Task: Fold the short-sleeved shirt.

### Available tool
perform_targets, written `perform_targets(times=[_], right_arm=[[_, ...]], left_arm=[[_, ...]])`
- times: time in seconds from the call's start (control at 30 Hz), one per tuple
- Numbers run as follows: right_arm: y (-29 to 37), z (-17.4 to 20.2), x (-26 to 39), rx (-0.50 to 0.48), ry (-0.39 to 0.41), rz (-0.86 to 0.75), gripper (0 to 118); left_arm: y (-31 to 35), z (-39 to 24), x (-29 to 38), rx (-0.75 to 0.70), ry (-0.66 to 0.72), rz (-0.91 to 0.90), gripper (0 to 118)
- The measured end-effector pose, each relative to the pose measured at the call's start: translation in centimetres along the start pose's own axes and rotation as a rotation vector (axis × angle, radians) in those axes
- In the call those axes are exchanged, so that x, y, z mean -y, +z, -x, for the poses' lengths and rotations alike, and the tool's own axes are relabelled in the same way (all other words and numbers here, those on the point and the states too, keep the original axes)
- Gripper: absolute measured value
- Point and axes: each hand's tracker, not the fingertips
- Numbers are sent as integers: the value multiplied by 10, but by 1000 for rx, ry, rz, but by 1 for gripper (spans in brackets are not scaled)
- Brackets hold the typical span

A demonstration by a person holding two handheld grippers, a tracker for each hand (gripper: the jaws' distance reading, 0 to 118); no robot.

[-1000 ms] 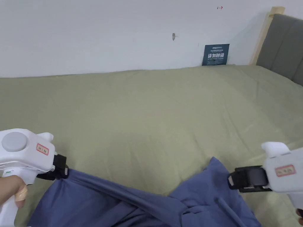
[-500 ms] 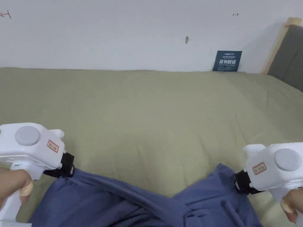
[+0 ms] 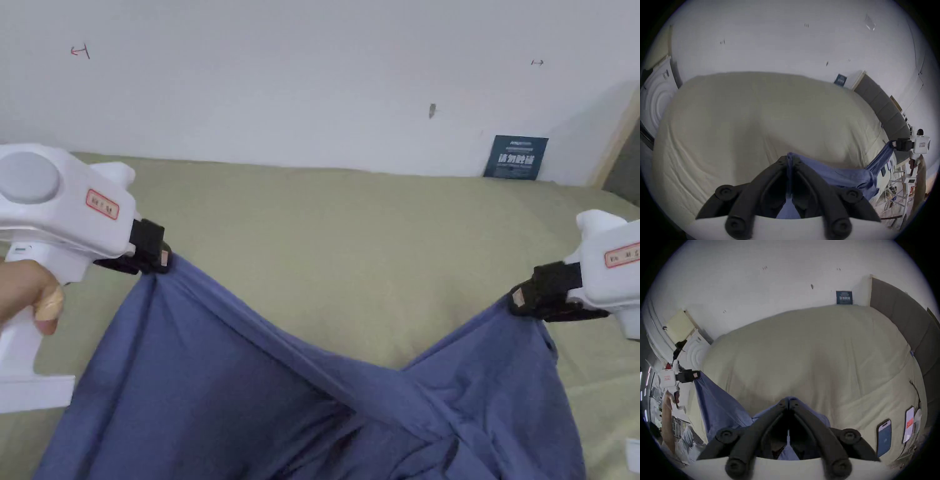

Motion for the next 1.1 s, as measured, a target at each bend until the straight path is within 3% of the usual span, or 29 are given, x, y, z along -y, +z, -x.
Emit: perform_targets(times=[0.27,0.67,0.87,1.1], right_arm=[[19,46,-82,11,94,-128,1],[65,99,-190,43,131,-323,1],[80,117,-185,23,114,-353,1],[62,107,-171,12,112,-266,1]], left_arm=[[61,18,-56,-89,12,-139,5],[135,28,-138,-172,10,-334,5],[152,38,-143,-189,51,-384,5],[140,49,-102,-183,54,-343,5]])
